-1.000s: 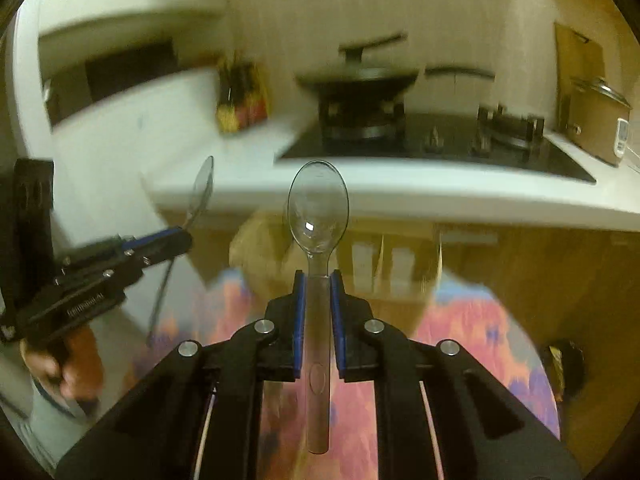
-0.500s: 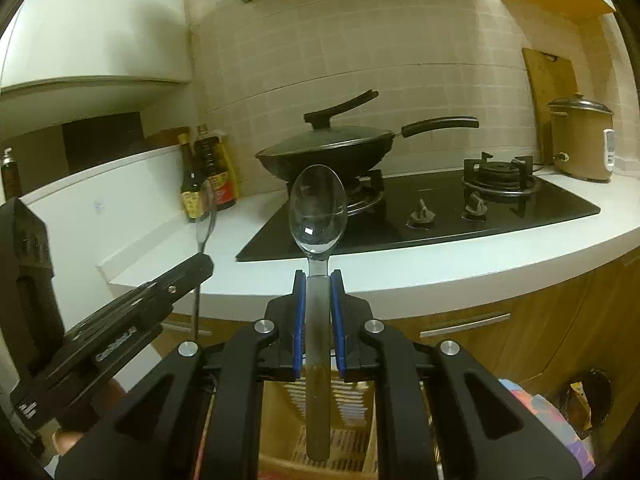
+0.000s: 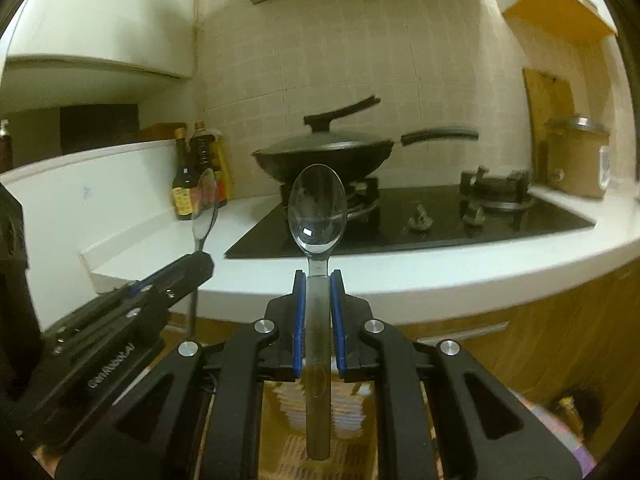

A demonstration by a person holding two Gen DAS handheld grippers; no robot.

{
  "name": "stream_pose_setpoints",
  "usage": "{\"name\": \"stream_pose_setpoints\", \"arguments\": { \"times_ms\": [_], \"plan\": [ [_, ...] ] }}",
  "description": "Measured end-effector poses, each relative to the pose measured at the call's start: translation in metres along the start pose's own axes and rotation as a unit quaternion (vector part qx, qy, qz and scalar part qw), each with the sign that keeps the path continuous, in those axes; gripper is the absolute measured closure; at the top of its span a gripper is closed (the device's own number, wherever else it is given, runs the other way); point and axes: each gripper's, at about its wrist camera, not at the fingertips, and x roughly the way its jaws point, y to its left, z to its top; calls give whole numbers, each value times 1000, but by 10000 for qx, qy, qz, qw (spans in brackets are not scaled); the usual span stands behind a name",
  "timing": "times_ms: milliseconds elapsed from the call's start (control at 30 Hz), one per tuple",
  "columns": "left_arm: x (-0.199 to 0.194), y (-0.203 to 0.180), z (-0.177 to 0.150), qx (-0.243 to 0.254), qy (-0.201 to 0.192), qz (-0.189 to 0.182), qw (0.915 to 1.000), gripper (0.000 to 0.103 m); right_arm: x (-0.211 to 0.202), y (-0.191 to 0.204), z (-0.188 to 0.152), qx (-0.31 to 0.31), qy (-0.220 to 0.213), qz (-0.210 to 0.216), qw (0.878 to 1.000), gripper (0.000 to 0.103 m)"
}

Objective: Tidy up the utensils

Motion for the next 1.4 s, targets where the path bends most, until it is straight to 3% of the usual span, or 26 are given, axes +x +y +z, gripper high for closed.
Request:
{"name": "stream_pose_setpoints", "arguments": {
  "times_ms": [67,200,267,300,333,400,600,700,767,833,933,1033,1133,1300,1367,1400],
  "plan": [
    [-8,3,-4,-18,67,-97,9999,90,-6,-4,-5,67,74,87,9999,92],
    [-25,12,-8,-117,174,-253,9995,80,-33,-9,-14,177,185,267,9993,79],
    [-39,18,-9,-236,244,-316,9989,67,-51,-10,-19,247,278,381,9986,74],
    [-46,21,-10,-291,291,-341,9986,62,-60,-9,-21,250,315,395,9984,66],
    [-56,25,-12,-350,358,-383,9980,55,-70,-9,-24,250,369,402,9982,49],
    [-70,29,-17,-396,520,-432,9969,49,-91,-7,-31,278,434,417,9978,44],
    [-96,39,-52,-472,1768,-354,9825,48,-130,0,-70,222,1190,350,9920,44],
    [-98,39,-79,-369,2449,-116,9688,50,-129,3,-94,325,1828,366,9819,46],
    [-98,36,-99,-211,2884,-20,9573,54,-126,7,-110,339,2192,386,9743,52],
    [-94,32,-117,-93,3281,-44,9446,56,-122,12,-126,263,2504,381,9670,64],
    [-87,26,-135,102,3682,-74,9297,66,-116,17,-140,179,2790,304,9596,69],
    [-82,19,-146,247,3857,-38,9223,67,-109,15,-150,292,3049,318,9514,70],
    [-78,14,-153,452,3978,53,9163,83,-100,13,-156,314,3257,269,9446,73],
    [-83,10,-157,496,3947,5,9175,93,-90,21,-166,174,3487,303,9366,76],
    [-83,8,-156,513,3924,23,9184,94,-88,30,-170,-54,3559,263,9341,84],
    [-83,7,-155,502,3916,20,9188,94,-88,32,-173,-120,3588,225,9331,93]
  ]
}}
